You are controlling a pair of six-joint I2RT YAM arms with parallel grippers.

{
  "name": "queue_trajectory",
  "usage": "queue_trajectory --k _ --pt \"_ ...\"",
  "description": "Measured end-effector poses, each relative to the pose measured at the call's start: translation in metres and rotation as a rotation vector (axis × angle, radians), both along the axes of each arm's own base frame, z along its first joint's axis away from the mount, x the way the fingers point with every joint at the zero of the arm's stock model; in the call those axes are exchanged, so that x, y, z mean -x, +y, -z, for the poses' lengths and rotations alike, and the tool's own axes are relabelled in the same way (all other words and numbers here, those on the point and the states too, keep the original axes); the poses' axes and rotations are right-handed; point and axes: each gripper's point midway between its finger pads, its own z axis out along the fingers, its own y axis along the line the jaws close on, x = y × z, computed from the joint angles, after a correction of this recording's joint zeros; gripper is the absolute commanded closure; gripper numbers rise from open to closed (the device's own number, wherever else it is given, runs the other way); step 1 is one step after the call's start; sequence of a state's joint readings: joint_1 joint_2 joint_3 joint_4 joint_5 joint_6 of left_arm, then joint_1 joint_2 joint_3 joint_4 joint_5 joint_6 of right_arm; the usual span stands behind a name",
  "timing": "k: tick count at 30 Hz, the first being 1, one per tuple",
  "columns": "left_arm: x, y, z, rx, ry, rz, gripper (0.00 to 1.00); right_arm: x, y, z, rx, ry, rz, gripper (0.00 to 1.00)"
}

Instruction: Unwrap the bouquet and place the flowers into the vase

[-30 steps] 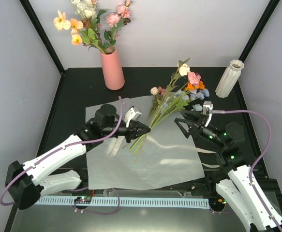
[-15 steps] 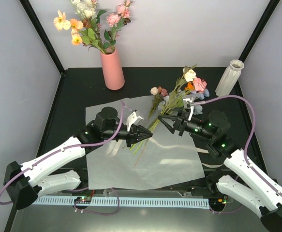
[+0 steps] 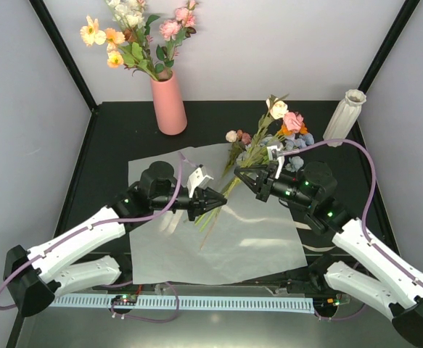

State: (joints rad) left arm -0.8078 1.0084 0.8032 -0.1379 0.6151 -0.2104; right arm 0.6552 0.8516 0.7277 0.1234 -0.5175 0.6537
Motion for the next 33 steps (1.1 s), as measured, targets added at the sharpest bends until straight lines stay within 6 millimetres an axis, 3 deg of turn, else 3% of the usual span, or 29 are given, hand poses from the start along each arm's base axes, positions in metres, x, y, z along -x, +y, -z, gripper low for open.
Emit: queue_trajectory --k 1,3,5,7,8,9,13,21,28,33 --pt "0.000 0.000 0.000 -0.001 -0.003 -0.002 0.87 0.000 0.000 0.000 0.002 -0.002 -0.001 0.98" --pt "0.000 0.002 0.000 -0.005 -0.012 -0.008 0.59 0.001 0.000 -0.001 0.013 -0.009 -0.004 0.98" --pt "0.000 0.005 0.001 -0.017 -0.019 -0.021 0.41 0.001 0.001 -0.004 0.027 -0.021 -0.005 0.98" --pt "0.000 0.009 0.004 -0.043 -0.023 -0.040 0.27 -0.001 -0.001 -0.013 0.039 -0.048 0.009 0.99" --pt "0.000 0.013 0.005 -0.057 -0.023 -0.053 0.11 -0.002 -0.001 -0.019 0.043 -0.063 0.017 0.99" --pt "-0.002 0.016 0.005 -0.071 -0.028 -0.074 0.02 -0.003 -0.003 -0.025 0.051 -0.082 0.030 0.98" --pt "-0.009 0.039 0.002 -0.136 -0.064 -0.190 0.01 -0.013 -0.011 -0.051 0.091 -0.164 0.109 0.98" --pt "-0.030 0.110 0.004 -0.307 -0.202 -0.509 0.01 -0.057 -0.038 -0.096 0.252 -0.311 0.374 0.99" --pt "-0.035 0.150 0.031 -0.397 -0.259 -0.662 0.01 -0.112 -0.107 -0.151 0.348 -0.385 0.695 0.99" --pt "-0.042 0.160 0.025 -0.366 -0.270 -0.749 0.01 -0.143 -0.166 -0.189 0.408 -0.417 0.930 0.99"
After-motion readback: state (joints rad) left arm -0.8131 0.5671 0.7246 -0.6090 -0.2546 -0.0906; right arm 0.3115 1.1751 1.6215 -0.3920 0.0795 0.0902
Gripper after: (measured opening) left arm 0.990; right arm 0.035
